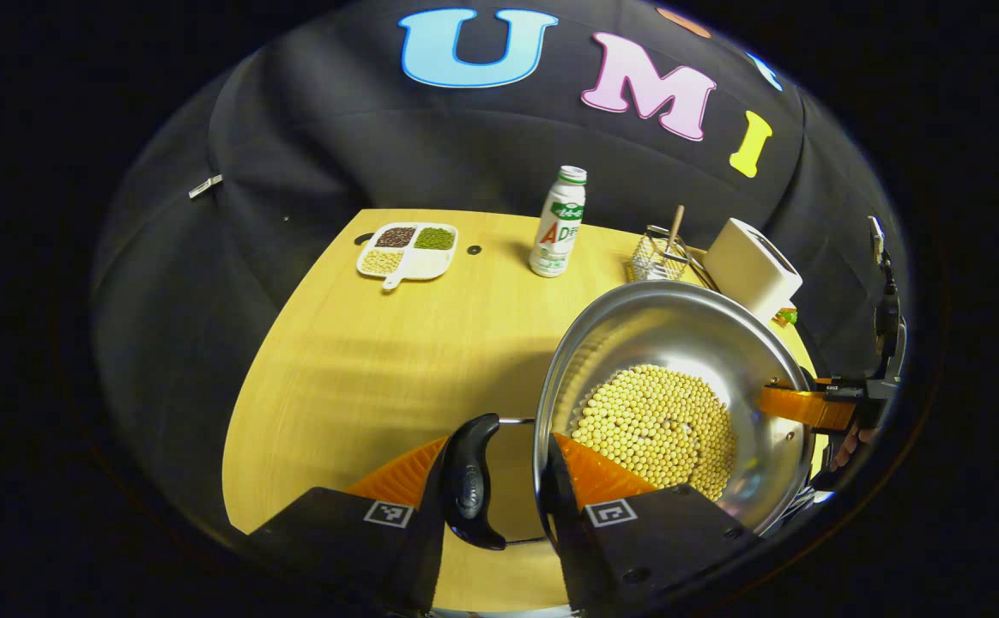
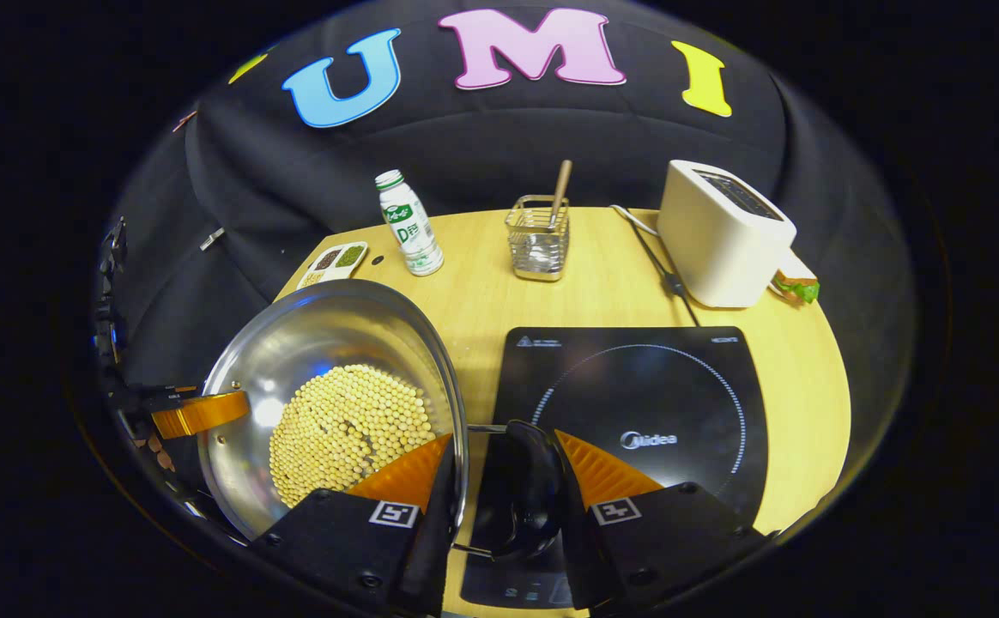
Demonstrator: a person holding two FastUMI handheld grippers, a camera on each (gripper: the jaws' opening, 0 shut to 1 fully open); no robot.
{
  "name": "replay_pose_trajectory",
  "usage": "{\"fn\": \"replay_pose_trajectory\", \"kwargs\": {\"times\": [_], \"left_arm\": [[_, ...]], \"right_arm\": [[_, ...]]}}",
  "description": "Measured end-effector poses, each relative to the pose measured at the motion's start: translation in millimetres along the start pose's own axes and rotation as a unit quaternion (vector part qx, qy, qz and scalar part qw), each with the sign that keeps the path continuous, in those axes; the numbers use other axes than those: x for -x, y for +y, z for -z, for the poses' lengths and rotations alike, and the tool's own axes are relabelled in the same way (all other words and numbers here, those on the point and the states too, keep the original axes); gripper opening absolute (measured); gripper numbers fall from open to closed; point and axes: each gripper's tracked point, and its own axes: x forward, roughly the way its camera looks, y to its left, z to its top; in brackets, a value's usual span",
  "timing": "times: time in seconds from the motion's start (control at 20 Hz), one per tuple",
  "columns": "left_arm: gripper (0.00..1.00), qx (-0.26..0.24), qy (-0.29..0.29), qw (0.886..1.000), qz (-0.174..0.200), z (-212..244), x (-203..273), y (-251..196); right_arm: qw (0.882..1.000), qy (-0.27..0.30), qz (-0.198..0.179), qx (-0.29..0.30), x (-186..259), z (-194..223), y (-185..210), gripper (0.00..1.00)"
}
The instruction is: First push the handle of the pot to place it horizontally, then grasp the pot with both hands and set it on the induction cooktop.
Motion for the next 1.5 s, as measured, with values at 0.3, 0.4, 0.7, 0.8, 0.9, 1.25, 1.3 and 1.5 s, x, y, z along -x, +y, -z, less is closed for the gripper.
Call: {"fn": "replay_pose_trajectory", "kwargs": {"times": [0.3, 0.4, 0.7, 0.8, 0.9, 1.25, 1.3, 1.5], "left_arm": [[0.58, -0.009, 0.003, 1.0, 0.018, -5.8, -2.3, -67.6], [0.58, -0.013, 0.003, 1.0, 0.022, -8.6, -6.1, -87.8], [0.58, -0.023, 0.003, 0.999, 0.034, -11.7, -18.8, -137.8], [0.58, -0.029, 0.003, 0.999, 0.036, -11.5, -24.0, -150.2], [0.58, -0.03, 0.003, 0.999, 0.036, -10.2, -29.8, -161.1], [0.58, -0.025, 0.007, 0.999, 0.035, -8.5, -50.0, -188.2], [0.58, -0.025, 0.007, 0.999, 0.035, -8.7, -53.3, -190.7], [0.58, -0.028, 0.011, 0.999, 0.035, -6.7, -66.8, -201.0]], "right_arm": [[1.0, -0.008, 0.016, -0.006, 22.7, -11.0, -63.3, 0.58], [1.0, -0.009, 0.02, -0.01, 26.6, -13.5, -82.9, 0.53], [0.999, -0.013, 0.033, -0.022, 32.8, -15.6, -132.4, 0.58], [0.999, -0.012, 0.035, -0.026, 32.4, -13.9, -146.0, 0.58], [0.999, -0.01, 0.035, -0.029, 30.4, -12.6, -156.8, 0.58], [0.999, -0.003, 0.034, -0.03, 19.1, -12.9, -190.9, 0.58], [0.999, -0.002, 0.034, -0.031, 17.0, -12.4, -194.0, 0.58], [0.999, 0.003, 0.035, -0.035, 6.3, -8.3, -205.1, 0.58]]}}
